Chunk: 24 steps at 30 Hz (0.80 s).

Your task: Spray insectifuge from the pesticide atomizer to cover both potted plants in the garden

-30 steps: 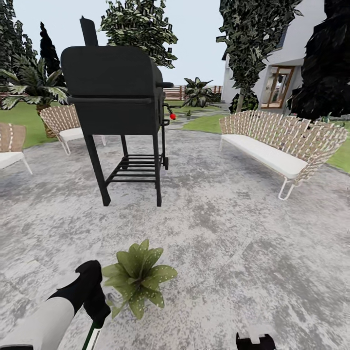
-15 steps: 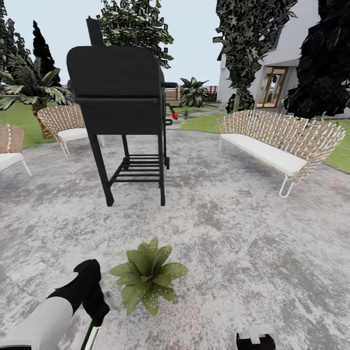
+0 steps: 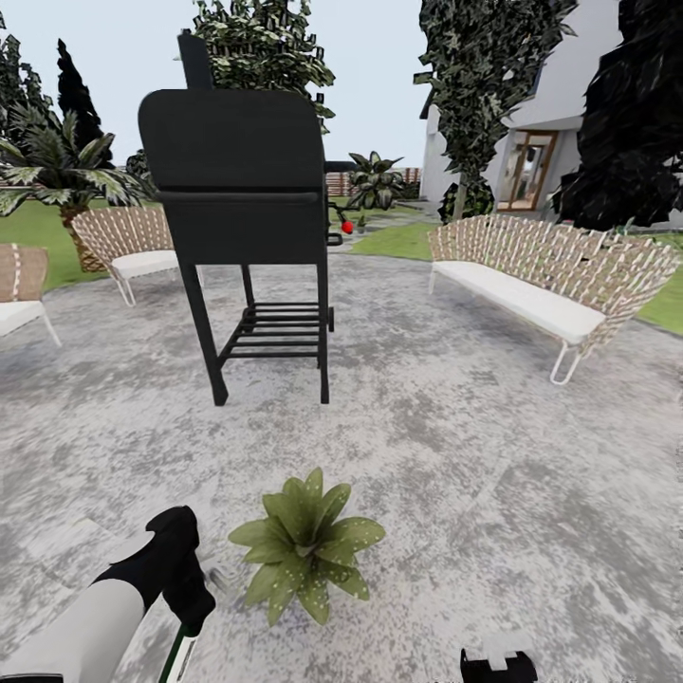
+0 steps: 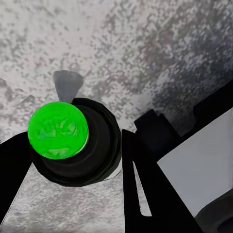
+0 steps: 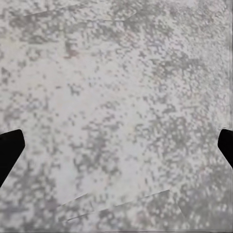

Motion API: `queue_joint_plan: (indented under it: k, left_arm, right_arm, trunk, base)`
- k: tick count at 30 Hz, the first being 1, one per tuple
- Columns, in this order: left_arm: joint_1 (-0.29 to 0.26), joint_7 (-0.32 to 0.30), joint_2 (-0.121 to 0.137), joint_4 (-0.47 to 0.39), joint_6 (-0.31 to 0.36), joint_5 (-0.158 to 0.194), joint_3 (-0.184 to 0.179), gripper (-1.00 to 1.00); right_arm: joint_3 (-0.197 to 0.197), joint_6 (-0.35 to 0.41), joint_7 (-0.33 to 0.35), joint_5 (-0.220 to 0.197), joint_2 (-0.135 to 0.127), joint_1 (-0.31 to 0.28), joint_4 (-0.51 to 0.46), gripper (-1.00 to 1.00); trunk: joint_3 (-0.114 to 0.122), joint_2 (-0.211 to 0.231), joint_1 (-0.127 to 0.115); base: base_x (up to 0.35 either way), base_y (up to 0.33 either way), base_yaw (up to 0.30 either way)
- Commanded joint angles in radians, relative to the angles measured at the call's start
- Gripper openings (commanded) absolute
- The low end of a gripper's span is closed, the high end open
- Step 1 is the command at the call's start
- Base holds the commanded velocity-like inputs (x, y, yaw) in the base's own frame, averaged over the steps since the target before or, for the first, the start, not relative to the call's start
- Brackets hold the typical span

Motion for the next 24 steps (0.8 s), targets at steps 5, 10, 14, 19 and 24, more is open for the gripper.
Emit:
queue_joint_plan:
  k: [5,10,14,19,24]
  left_arm:
    - [0.0,-0.007,0.005,-0.002,0.01,-0.005,0.0,-1.0]
    - [0.0,-0.004,0.011,0.002,0.009,-0.006,0.001,-1.0]
    - [0.0,-0.004,0.013,-0.001,0.01,-0.005,0.001,-1.0]
    - [0.0,-0.003,0.005,-0.005,0.013,0.0,0.002,-1.0]
    - [0.0,-0.003,0.005,-0.004,0.012,0.002,0.006,-1.0]
  right_arm:
    - [-0.008,-0.003,-0.003,0.01,0.0,-0.001,0.001,1.0]
    - [-0.011,-0.002,-0.002,0.007,0.003,-0.001,0.0,1.0]
    - [-0.01,-0.003,-0.001,0.006,0.009,-0.001,-0.002,1.0]
    - [-0.011,-0.003,-0.002,0.006,0.009,-0.001,-0.002,1.0]
    - [-0.012,-0.003,-0.003,0.006,0.005,-0.001,-0.003,1.0]
  trunk:
    - [0.002,0.0,0.0]
    - [0.002,0.0,0.0]
    - [-0.001,0.0,0.0]
    - [-0.001,0.0,0.0]
    - [-0.001,0.0,0.0]
  base:
    - [-0.001,0.0,-0.24]
    - [-0.193,0.051,-0.252]
    - [-0.263,0.224,-0.132]
    - [-0.104,0.308,-0.066]
    - [0.057,0.312,-0.128]
